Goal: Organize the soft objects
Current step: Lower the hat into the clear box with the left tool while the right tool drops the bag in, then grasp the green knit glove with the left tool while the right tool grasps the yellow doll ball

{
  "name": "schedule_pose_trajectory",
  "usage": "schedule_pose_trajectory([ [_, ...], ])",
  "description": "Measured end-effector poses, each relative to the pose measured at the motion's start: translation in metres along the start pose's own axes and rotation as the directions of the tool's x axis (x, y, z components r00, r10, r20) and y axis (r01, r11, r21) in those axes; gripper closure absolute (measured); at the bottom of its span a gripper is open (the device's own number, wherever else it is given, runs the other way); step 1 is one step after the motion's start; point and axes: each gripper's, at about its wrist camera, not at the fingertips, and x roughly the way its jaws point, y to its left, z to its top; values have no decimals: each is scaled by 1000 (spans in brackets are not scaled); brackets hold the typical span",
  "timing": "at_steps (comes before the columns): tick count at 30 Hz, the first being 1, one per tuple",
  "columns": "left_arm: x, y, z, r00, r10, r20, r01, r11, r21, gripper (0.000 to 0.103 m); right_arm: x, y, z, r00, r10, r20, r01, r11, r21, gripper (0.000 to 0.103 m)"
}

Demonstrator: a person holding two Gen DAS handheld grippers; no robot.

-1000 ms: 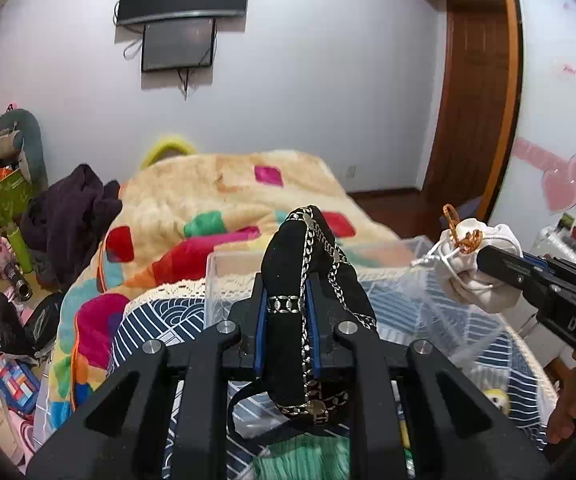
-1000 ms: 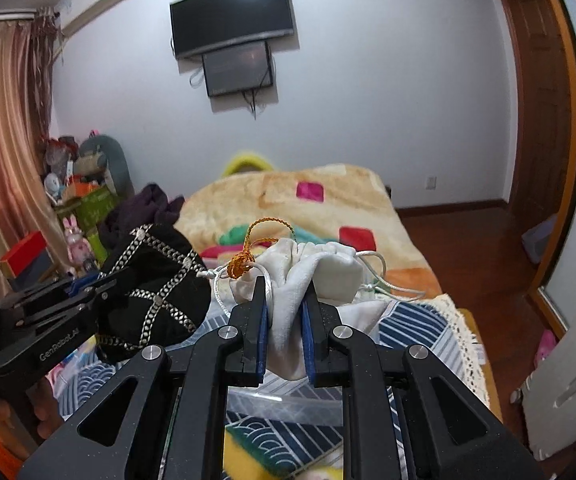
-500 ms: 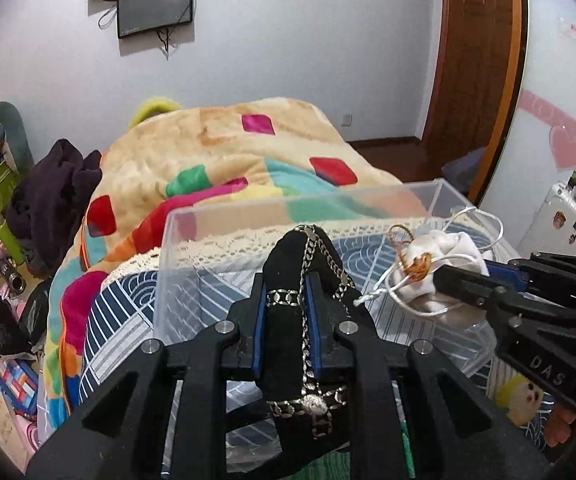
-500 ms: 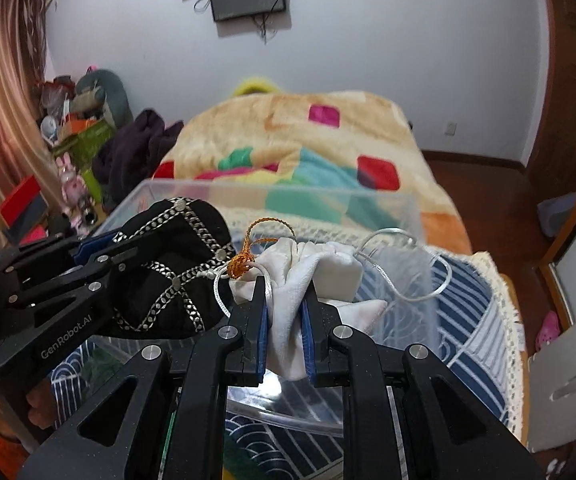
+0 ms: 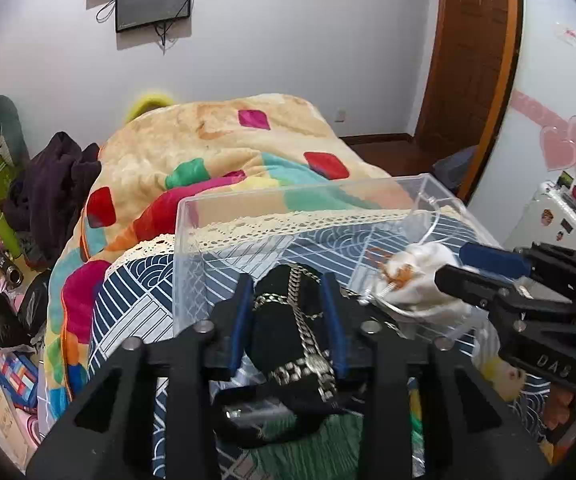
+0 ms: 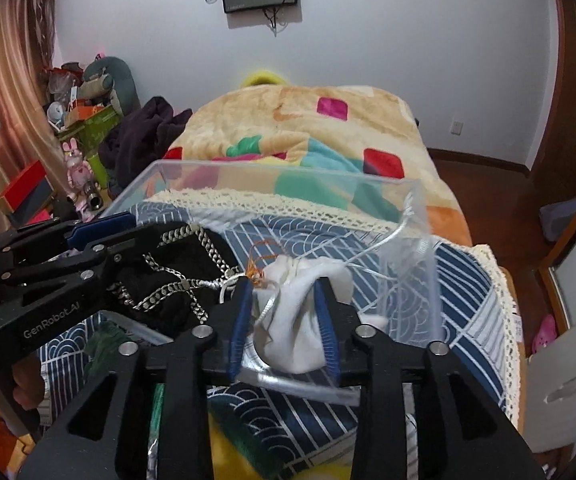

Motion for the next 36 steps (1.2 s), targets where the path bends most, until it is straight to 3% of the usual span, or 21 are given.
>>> schedule_pose_trajectory([
  [6,-31,-7,-5,998,8,61,-10,999,40,42,-31,0,4,996,-11,89,12,1000,-7,57],
  [10,-49,-10,-16,996,-8,89,5,999,39,28,-53,5,1,986,-40,159,44,999,-24,43],
  [14,-59,-12,-30,996,-8,93,4,999,37,23,-70,6,-7,981,-38,191,43,999,-21,31],
  [16,-61,-11,-39,996,-6,88,3,999,32,21,-74,6,-13,978,-49,202,55,998,-21,31],
  [24,-51,-8,-71,999,24,30,-24,999,23,19,-71,-1,-44,986,-57,154,57,998,2,30],
  [32,-30,-13,-96,999,6,-41,-5,999,32,20,-47,-17,-87,997,-64,30,63,996,57,30],
  [36,-23,-15,-101,997,-34,-70,36,999,29,35,-36,-24,-102,999,-47,-27,49,996,74,31],
])
